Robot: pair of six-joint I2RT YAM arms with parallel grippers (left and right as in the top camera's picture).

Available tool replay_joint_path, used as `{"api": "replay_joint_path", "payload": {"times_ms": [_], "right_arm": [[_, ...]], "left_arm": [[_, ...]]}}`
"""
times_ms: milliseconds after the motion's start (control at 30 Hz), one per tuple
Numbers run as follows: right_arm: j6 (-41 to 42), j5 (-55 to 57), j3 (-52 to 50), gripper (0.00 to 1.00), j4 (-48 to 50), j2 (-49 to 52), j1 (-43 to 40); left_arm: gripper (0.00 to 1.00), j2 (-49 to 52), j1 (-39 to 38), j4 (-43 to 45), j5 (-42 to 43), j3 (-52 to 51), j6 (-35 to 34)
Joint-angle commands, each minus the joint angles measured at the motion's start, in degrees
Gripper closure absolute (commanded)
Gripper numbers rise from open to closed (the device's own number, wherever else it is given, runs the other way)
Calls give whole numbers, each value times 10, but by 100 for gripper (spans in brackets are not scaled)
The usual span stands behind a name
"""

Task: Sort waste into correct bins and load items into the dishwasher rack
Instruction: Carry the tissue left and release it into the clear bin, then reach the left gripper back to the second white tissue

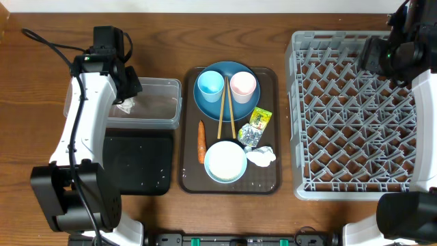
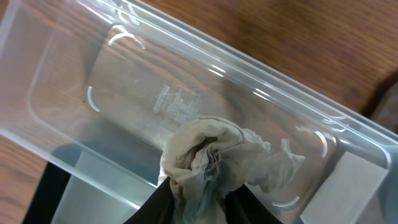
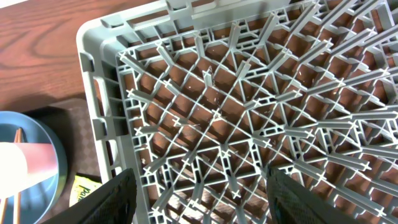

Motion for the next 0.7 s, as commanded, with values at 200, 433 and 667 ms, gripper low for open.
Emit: {"api": "replay_joint_path", "payload": {"times_ms": [200,433,667], "right_arm": [[8,0,10,34,0,-1,-2],[8,0,10,33,2,-1,-2],[8,0,10,33,5,-1,-2]], "left_arm": [[54,4,0,14,-21,-1,3],[48,0,-2,26,-16,5,3],[50,-35,-42,-12,206,20,58]]}}
